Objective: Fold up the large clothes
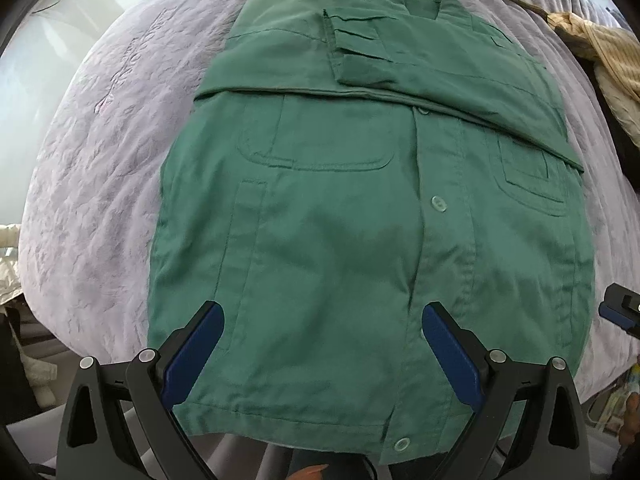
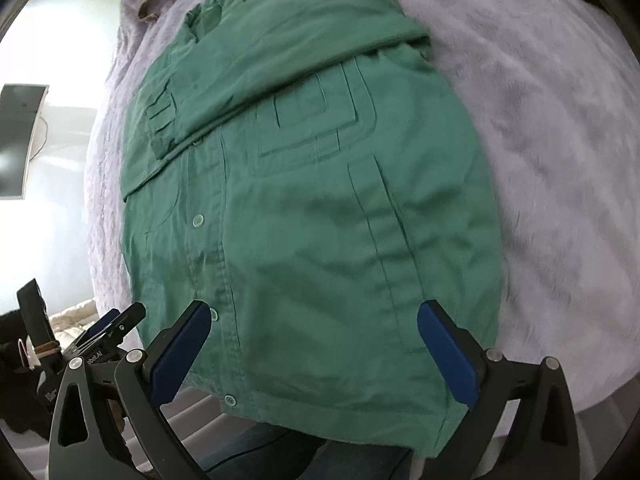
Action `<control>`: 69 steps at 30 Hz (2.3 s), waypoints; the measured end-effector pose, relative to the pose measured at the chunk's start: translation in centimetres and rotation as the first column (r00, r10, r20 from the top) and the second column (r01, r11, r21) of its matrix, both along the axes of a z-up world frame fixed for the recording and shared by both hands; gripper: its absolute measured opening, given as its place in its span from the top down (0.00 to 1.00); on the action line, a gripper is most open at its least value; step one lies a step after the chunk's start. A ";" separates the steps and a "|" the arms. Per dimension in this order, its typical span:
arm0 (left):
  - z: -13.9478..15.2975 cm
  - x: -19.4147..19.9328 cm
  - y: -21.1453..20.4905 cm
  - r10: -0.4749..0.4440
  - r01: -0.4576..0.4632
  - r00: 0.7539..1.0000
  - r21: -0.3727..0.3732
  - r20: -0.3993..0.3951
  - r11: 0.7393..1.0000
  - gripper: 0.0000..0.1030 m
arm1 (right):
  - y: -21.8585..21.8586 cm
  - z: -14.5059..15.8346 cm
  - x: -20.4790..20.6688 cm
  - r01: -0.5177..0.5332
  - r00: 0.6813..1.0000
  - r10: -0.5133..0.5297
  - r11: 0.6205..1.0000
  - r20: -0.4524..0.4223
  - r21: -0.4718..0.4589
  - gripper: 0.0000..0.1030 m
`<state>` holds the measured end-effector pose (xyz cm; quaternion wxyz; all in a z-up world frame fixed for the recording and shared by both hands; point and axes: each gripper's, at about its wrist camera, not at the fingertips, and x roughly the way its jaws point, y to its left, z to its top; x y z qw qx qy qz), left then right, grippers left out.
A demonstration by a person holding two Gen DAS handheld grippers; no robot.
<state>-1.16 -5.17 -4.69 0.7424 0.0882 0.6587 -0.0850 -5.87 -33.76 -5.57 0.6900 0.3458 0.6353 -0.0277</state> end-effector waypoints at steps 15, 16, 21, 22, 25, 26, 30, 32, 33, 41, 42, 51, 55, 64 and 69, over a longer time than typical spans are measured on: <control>-1.0 -2.7 4.9 -0.042 0.041 0.999 -0.034 -0.027 0.999 0.03 | 4.0 0.4 -5.0 0.098 0.994 -0.094 0.993 0.053 -0.061 0.00; -1.0 -2.8 5.2 -0.044 0.043 0.999 -0.031 -0.025 0.999 0.03 | 4.2 0.6 -5.4 0.103 0.993 -0.099 0.992 0.062 -0.071 0.00; -1.1 -3.5 6.5 -0.049 0.048 0.998 -0.029 -0.029 0.998 0.03 | 4.9 0.1 -6.7 0.138 0.990 -0.137 0.990 0.024 -0.040 0.00; -1.1 -3.6 6.7 -0.050 0.049 0.998 -0.030 -0.029 0.998 0.03 | 4.8 0.0 -7.2 0.153 0.988 -0.152 0.988 0.018 -0.035 0.00; -1.0 -3.8 7.4 -0.052 0.051 0.998 -0.037 -0.021 0.998 0.03 | 4.5 0.0 -8.4 0.197 0.980 -0.196 0.980 0.022 -0.040 0.00; -0.9 -3.8 7.9 -0.049 0.048 0.999 -0.045 -0.018 0.998 0.03 | 4.4 0.1 -8.8 0.211 0.977 -0.210 0.977 0.025 -0.043 0.00; -0.9 -3.2 10.0 -0.035 0.034 0.999 -0.087 -0.004 0.996 0.03 | 2.6 0.2 -10.4 0.272 0.962 -0.270 0.962 0.039 -0.040 0.00; -1.1 -2.6 11.3 -0.028 0.028 1.000 -0.092 0.002 0.995 0.03 | 1.1 0.2 -11.4 0.315 0.948 -0.313 0.948 0.050 -0.037 0.00; -1.2 -2.8 11.7 -0.021 0.022 1.000 -0.096 0.003 0.995 0.03 | 0.2 0.1 -11.9 0.340 0.939 -0.338 0.940 0.058 -0.036 0.00; -5.0 -1.4 16.3 0.049 -0.079 0.988 -0.209 -0.144 0.975 0.03 | -4.5 -2.7 -15.2 0.474 0.879 -0.473 0.881 0.057 0.003 0.00; -5.6 -1.4 16.4 0.045 -0.084 0.984 -0.224 -0.171 0.971 0.03 | -4.4 -3.4 -15.4 0.476 0.878 -0.477 0.879 0.045 0.027 0.00; -7.4 -2.9 15.0 -0.050 -0.023 0.966 -0.279 -0.253 0.960 0.03 | -1.4 -5.6 -14.9 0.411 0.898 -0.438 0.871 0.047 0.270 0.00; -7.7 -3.0 14.4 -0.076 0.002 0.963 -0.275 -0.258 0.962 0.03 | -0.7 -5.0 -13.9 0.374 0.859 -0.493 0.786 0.135 0.492 0.00; -7.6 -3.7 14.0 -0.079 -0.001 0.960 -0.282 -0.270 0.959 0.04 | 0.6 -7.7 -13.7 0.407 0.884 -0.467 0.799 0.031 0.443 0.00; -7.1 -3.6 14.4 -0.056 -0.007 0.966 -0.244 -0.252 0.970 0.49 | 1.1 -7.0 -12.5 0.408 0.898 -0.439 0.829 -0.008 0.383 0.34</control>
